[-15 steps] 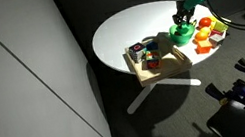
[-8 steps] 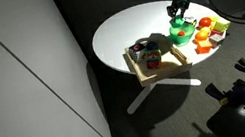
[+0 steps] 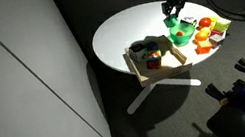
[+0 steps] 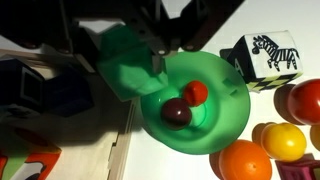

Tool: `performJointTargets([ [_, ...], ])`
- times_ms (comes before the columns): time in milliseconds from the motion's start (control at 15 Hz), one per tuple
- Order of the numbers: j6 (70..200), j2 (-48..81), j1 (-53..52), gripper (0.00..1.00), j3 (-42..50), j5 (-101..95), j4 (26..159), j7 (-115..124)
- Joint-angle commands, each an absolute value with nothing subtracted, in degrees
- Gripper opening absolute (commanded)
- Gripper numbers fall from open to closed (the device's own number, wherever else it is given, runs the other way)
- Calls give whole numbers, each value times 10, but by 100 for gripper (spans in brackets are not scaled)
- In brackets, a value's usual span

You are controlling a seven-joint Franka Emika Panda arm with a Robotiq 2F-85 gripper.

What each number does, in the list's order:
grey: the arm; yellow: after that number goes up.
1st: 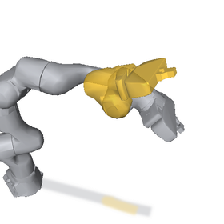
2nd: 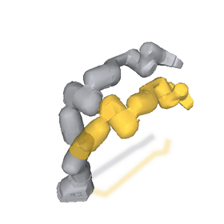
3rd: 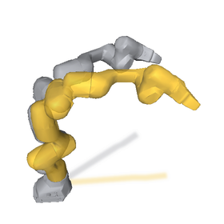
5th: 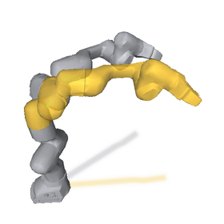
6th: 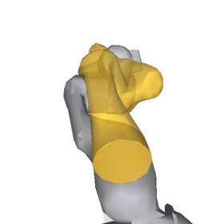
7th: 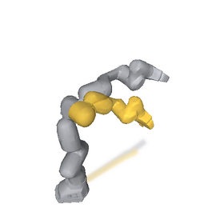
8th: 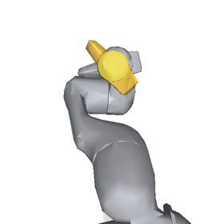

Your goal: Put the green block in the box

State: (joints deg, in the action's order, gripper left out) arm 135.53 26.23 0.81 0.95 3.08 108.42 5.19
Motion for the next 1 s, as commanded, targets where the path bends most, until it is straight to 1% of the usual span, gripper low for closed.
performJointTargets([
  [0,1330,234,17,32,5,47,1100,39],
  [67,1344,257,8,32,10,32,1085,51],
  [133,1343,256,8,57,10,32,1085,51],
  [667,1343,260,7,57,10,32,1085,51],
  [733,1345,259,6,32,9,31,1086,51],
  [933,1351,256,-5,32,6,24,1094,55],
])
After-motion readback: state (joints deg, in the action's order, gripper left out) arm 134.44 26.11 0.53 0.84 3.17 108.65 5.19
